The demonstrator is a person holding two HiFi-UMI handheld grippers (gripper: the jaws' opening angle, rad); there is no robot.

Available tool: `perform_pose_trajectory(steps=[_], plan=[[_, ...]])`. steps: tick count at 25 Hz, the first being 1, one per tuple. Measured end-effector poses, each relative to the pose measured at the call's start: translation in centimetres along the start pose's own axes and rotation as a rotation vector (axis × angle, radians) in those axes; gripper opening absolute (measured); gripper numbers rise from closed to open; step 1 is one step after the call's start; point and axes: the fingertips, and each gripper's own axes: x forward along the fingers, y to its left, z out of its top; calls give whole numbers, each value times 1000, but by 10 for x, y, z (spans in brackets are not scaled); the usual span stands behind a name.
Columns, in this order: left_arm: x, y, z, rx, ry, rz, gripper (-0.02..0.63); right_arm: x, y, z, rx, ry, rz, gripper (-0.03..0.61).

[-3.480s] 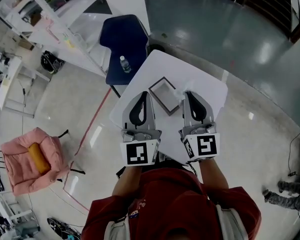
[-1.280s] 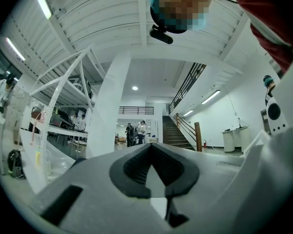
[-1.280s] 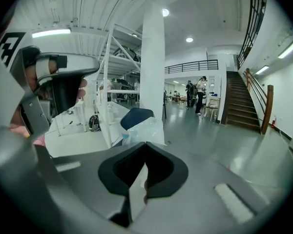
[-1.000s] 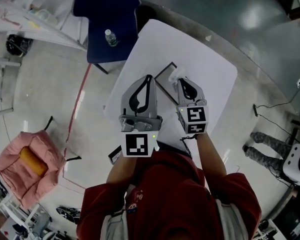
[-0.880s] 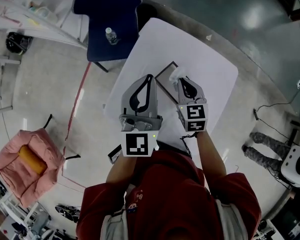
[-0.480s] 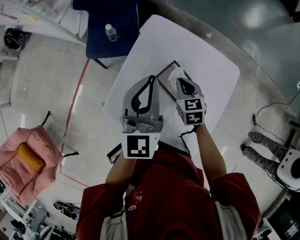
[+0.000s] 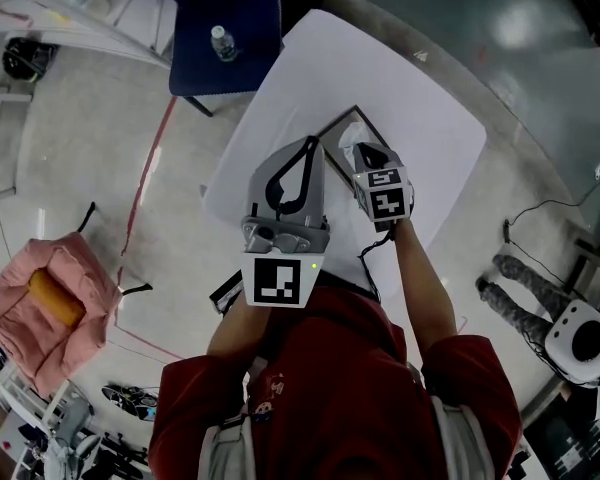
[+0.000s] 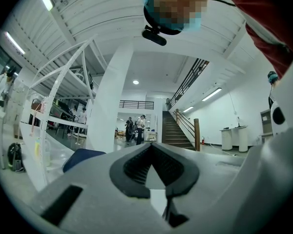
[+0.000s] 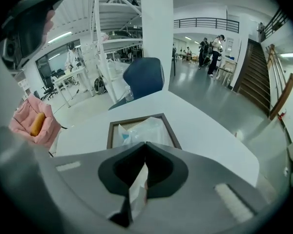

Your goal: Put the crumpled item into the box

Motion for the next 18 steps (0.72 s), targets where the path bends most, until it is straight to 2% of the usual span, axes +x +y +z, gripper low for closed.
perform_pose_trajectory(steps=[18], plan=[[0,10,-12,-20,36,17,3,45,2,-25,-26,191,38,5]])
